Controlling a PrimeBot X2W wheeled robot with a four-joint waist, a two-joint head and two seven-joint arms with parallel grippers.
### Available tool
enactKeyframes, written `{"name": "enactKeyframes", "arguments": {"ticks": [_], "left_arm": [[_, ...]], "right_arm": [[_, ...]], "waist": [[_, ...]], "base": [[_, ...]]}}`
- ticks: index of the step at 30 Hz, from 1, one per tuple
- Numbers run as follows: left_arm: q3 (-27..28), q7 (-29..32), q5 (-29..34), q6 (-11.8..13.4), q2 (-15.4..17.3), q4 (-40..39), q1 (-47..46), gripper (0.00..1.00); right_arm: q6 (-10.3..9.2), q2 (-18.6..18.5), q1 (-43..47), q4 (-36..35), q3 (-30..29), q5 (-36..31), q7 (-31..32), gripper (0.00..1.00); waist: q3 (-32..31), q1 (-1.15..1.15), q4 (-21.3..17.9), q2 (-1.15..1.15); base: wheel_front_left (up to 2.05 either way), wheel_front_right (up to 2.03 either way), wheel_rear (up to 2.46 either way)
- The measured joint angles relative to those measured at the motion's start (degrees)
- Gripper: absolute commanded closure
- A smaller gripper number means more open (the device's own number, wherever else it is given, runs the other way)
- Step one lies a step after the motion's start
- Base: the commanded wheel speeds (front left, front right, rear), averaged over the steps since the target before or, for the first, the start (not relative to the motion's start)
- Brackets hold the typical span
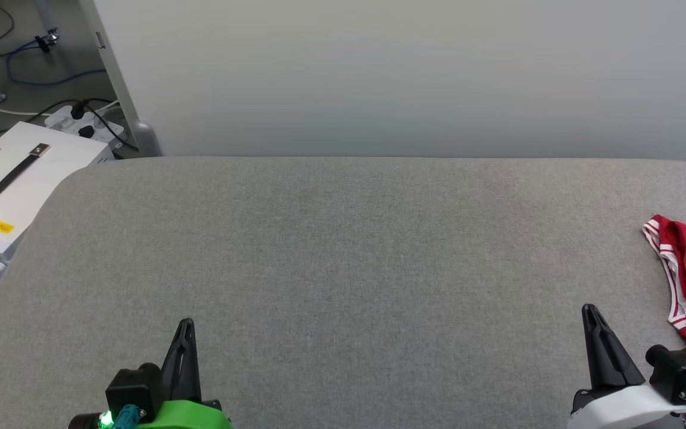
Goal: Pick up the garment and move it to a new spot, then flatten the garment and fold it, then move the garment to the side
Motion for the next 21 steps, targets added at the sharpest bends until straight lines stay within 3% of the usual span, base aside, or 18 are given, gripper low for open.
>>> {"name": "enactKeyframes", "arguments": {"ticks": [21], "left_arm": [[0.1,2.3,1.7,0.0,0.0,-0.9,-0.6,1.00]], "right_arm": [[0.00,0.3,-0.6,-0.7,0.2,-2.2,2.2,1.00]], "waist": [[0.7,0.00,-0.2,0.00]], "base": [[0.00,0.00,0.00]]}}
